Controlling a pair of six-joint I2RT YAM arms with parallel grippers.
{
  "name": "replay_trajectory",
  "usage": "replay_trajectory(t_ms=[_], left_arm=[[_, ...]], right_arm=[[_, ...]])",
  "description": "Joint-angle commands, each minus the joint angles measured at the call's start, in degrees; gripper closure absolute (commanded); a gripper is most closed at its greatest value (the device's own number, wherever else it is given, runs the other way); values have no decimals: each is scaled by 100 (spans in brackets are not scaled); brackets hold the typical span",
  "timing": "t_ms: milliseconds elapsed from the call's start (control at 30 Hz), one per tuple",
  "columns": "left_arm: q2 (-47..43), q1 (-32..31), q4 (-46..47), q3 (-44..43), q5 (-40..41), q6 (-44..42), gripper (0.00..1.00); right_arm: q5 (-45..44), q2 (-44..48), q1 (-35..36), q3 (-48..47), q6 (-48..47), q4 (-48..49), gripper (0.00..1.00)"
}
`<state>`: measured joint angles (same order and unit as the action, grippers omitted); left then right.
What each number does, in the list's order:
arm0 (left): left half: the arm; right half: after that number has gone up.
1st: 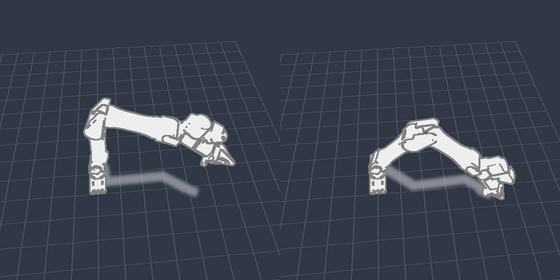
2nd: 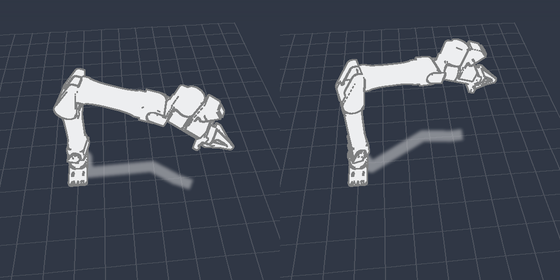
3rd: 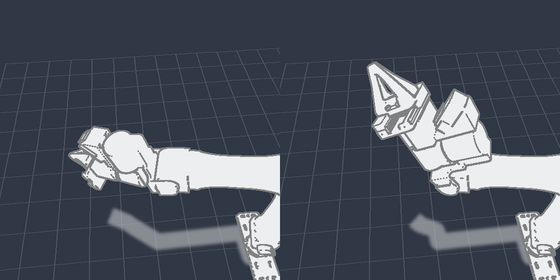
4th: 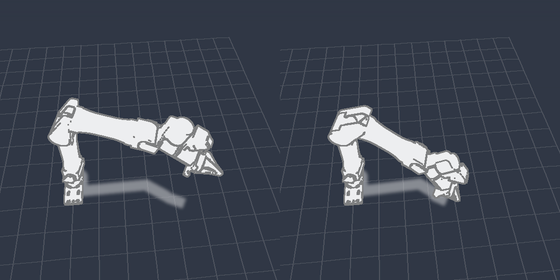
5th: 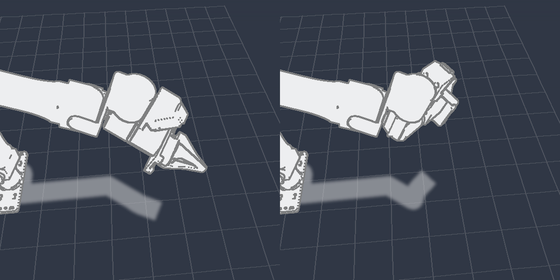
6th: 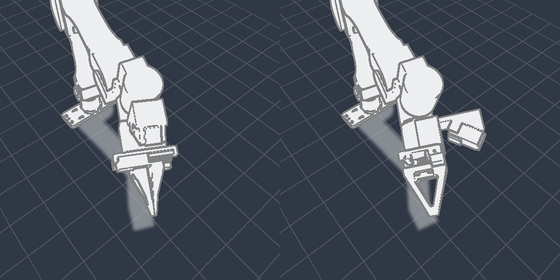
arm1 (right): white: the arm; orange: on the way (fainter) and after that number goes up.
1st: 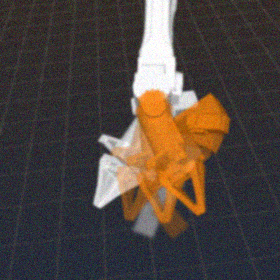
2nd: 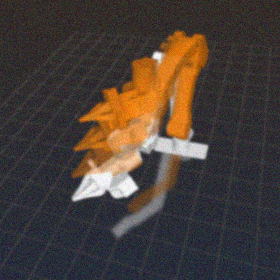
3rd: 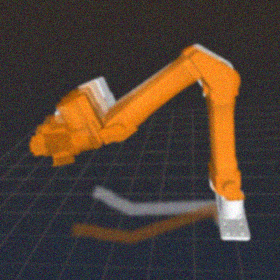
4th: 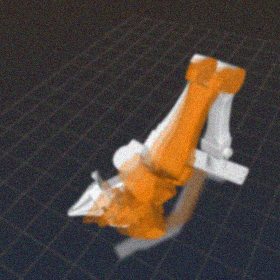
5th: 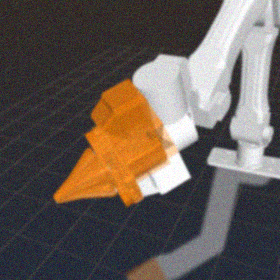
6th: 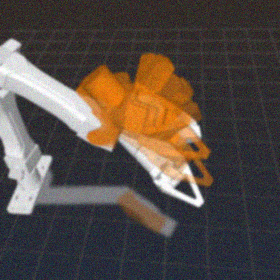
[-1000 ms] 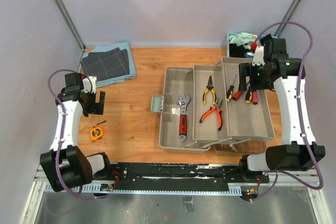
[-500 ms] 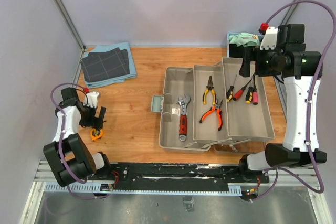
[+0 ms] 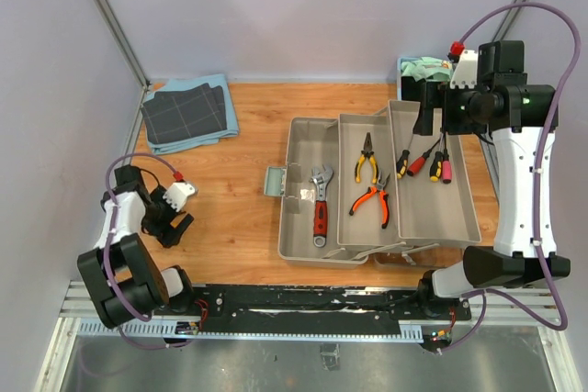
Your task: Pack the tool kit
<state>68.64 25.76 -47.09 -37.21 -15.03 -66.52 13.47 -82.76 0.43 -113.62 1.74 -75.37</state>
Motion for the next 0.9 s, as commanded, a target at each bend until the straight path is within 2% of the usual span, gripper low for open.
replay_trajectory(t_ms=[0, 133, 233, 300, 400, 500, 567, 700, 867], left_arm=[[359, 27, -350, -214, 47, -822, 6], [768, 28, -411, -237, 274, -1033, 10], [1051, 30, -422, -334, 396, -1050, 24], [1212, 29, -431, -446, 420, -976, 42], [1303, 27, -470, -690, 374, -837, 74], [1293, 31, -736, -1203, 75, -625, 94], [1235, 25, -980, -1722, -258, -405, 98], [1066, -194, -1481, -3180, -1260, 317, 100], [1043, -1092, -1508, -4853, -2611, 1949, 100]], right_arm=[[-89, 117, 133, -90, 142, -169, 12], [-140, 156, 140, -71, 121, -198, 12], [-167, 172, 133, -65, 84, -229, 12], [-169, 177, 134, -56, 64, -232, 12], [-154, 173, 134, -21, 33, -219, 12], [-132, 177, 134, 68, 28, -138, 12], [-96, 161, 135, 115, 35, -68, 12], [-79, 102, 134, 145, 43, 72, 11], [-119, 78, 133, 278, 107, 356, 10]])
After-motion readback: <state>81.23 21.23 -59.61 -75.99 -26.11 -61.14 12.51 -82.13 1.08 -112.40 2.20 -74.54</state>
